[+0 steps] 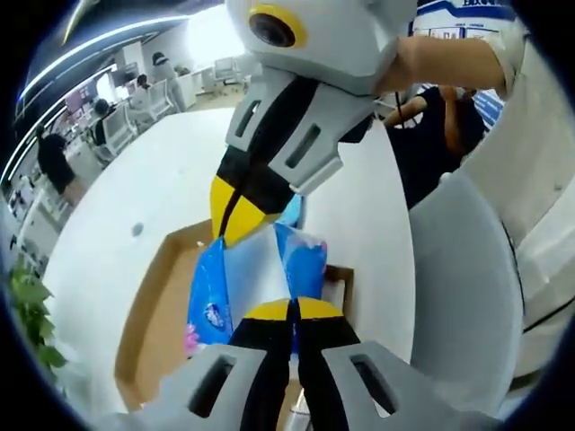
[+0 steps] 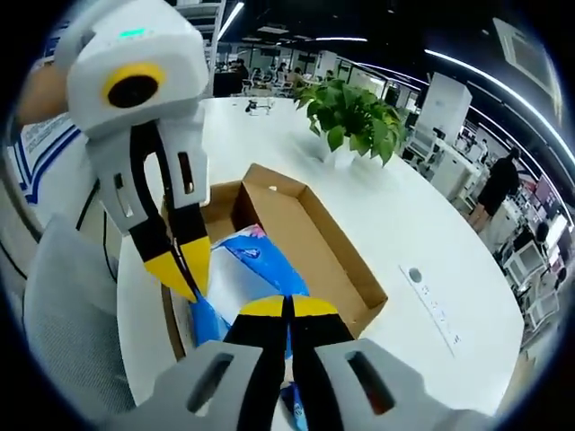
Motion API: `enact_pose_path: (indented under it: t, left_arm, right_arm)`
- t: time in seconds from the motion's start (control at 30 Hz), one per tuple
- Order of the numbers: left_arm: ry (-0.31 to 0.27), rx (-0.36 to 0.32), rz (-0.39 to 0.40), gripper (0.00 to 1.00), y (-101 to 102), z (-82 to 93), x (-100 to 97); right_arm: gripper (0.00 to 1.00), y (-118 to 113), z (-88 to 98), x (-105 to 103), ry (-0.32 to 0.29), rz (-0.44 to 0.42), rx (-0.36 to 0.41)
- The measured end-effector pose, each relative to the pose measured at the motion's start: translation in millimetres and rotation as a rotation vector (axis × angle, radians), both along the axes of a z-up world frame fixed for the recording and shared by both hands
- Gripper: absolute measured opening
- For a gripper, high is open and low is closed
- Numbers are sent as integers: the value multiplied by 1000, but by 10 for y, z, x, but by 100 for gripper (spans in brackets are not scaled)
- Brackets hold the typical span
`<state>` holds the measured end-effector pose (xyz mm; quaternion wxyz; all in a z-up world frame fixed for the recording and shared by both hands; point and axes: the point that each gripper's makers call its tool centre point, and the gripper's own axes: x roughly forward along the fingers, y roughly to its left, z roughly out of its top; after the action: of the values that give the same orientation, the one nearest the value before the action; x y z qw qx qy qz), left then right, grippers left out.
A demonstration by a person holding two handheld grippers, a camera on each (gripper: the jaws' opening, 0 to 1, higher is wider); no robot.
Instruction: Operate the shoe box by opening the lid, removing the specified soft item, and placing it in the target area until the item is outside and the box remains undamaged.
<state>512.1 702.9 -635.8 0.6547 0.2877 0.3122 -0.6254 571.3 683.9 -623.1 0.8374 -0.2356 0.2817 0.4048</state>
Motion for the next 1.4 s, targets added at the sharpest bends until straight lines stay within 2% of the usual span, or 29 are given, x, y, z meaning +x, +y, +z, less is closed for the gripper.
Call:
enact_pose_path:
  t: [0.4, 1.03, 1.4]
  left_arm:
    - [-28, -23, -50, 0, -403, 149, -121]
    - [-40, -49, -137, 0, -1174, 193, -257]
    - [-52, -53, -175, 0, -1593, 170, -267]
  right_arm:
    - [0, -377, 138, -110, -12, -46, 7]
    - [0, -1167, 184, -232, 6, -152, 22]
    - [0, -1660, 169, -258, 25, -210, 33]
